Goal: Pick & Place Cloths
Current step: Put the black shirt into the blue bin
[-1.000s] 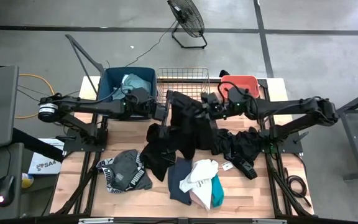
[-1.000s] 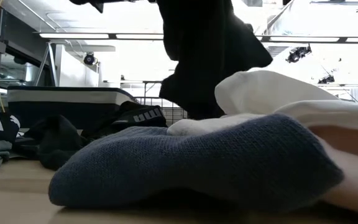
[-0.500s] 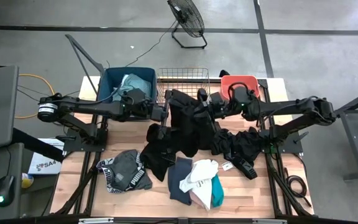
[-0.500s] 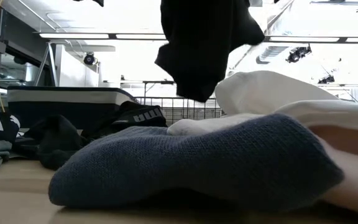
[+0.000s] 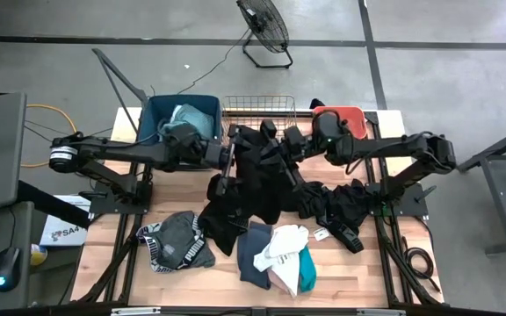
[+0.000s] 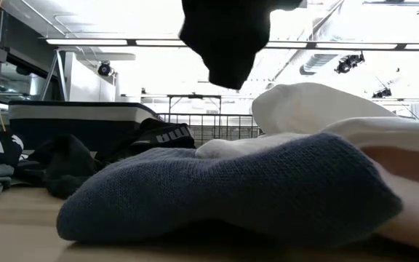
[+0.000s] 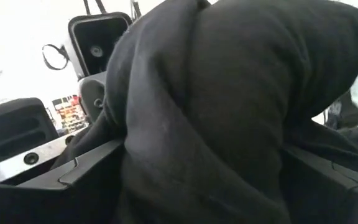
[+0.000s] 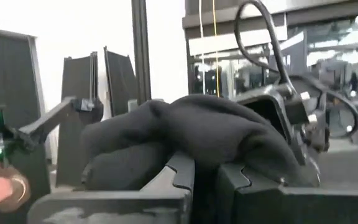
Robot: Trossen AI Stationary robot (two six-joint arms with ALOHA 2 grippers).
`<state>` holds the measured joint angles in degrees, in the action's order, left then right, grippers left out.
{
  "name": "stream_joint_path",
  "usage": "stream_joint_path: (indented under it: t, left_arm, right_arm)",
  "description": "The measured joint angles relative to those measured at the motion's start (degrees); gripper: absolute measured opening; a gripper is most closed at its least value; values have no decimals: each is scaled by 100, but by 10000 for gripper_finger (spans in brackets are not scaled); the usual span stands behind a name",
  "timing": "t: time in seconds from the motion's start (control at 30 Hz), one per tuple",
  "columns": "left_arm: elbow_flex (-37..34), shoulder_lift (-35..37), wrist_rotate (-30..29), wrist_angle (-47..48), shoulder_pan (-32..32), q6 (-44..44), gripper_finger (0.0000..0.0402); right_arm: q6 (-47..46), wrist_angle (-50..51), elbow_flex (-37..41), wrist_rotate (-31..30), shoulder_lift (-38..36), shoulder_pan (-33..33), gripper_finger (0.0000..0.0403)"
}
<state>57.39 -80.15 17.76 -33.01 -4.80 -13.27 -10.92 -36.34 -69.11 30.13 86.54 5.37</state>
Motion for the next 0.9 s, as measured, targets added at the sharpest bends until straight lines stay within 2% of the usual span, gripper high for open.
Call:
stream_joint_path:
  t: [0.37,0.47,0.6,0.73,0.83,0.9]
  left_arm:
    - [-13,-36,97,11,-7,1021,351]
    - [-19,-42,165,71,-9,1357,337]
    - [-26,-51,264,203,-7,1529,285]
    - [-26,-58,246,325,-8,1547,200]
    - [-33,-65,235,391,-13,1449,124]
    - [-33,-69,194,420,-13,1351,109]
  right_arm:
    - [247,320,-117,-108,-242,68,13]
    - [285,434,-117,-120,-269,74,13]
    - [378,673,-119,-139,-275,86,13]
    - [473,1091,-119,-302,-423,112,15]
    - [559,1581,-121,-609,-555,109,33]
    - [600,1824,-121,-870,-642,105,54]
